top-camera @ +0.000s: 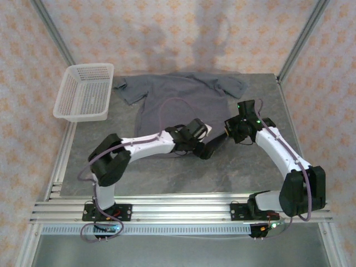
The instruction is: Fold the inside-out t-shirt
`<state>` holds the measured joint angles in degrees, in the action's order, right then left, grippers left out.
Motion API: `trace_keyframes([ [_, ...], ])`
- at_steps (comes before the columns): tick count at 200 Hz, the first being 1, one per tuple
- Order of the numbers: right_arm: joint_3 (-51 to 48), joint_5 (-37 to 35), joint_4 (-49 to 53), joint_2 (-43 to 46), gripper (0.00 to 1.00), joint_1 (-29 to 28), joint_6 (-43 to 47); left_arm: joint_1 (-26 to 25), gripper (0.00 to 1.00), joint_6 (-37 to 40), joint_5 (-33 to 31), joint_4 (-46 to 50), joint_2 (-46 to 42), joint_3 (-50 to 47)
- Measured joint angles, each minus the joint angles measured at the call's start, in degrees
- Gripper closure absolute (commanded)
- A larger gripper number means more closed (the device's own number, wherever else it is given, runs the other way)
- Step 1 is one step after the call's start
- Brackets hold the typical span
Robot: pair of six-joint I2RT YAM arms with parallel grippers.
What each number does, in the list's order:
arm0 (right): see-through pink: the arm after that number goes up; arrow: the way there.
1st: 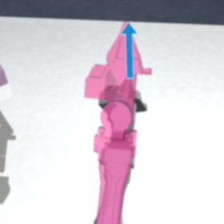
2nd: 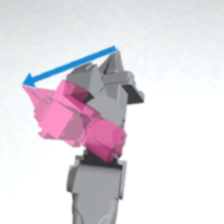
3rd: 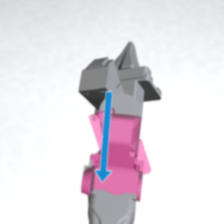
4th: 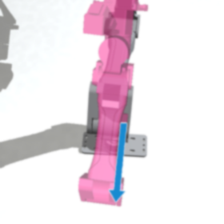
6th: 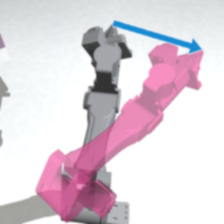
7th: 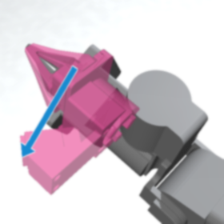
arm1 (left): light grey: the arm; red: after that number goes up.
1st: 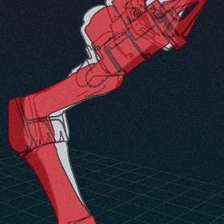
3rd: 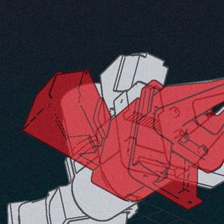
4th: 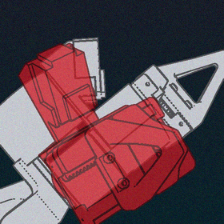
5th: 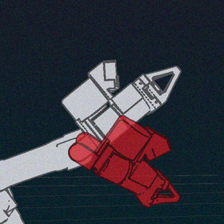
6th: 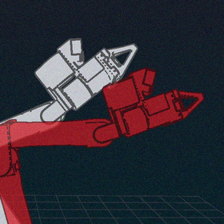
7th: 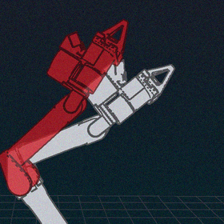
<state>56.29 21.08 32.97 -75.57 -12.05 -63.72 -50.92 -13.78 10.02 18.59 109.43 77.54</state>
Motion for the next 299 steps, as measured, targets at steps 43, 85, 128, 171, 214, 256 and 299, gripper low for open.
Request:
trace_keyframes([
  [43, 0.8, 0.4, 0.0, 0.5, 1.0, 0.7, -1.5, -0.7, 0.19, 0.7, -12.5, 0.3, 5.7, 3.0],
  [85, 1.0, 0.9, 0.2, 2.5, 1.0, 3.4, -2.5, 2.0, 0.3, 1.7, -19.0, 2.3, 6.8, 2.2],
  [128, 1.1, 1.1, 0.9, 4.0, 1.0, 4.7, -1.8, 9.1, 0.96, 2.2, -18.2, 3.5, 2.0, -3.9],
  [171, 1.0, 0.2, 3.7, 5.0, 0.6, 4.4, 7.4, 9.3, 1.0, 3.0, -12.5, 8.3, -5.8, -0.9],
  [214, -8.3, -9.4, -4.9, 21.7, 0.52, -13.4, 21.9, 10.4, 1.0, 3.0, -6.6, 13.0, -9.8, 2.7],
  [256, -28.7, -21.1, -33.8, 20.8, 0.74, -38.8, 37.9, 12.3, 1.0, 2.3, -2.4, 15.6, -10.4, 2.8],
  [299, -26.8, -30.0, -56.5, -8.2, 1.0, -44.2, 55.5, 13.9, 1.0, 1.2, 2.5, 19.6, -10.4, 9.3],
])
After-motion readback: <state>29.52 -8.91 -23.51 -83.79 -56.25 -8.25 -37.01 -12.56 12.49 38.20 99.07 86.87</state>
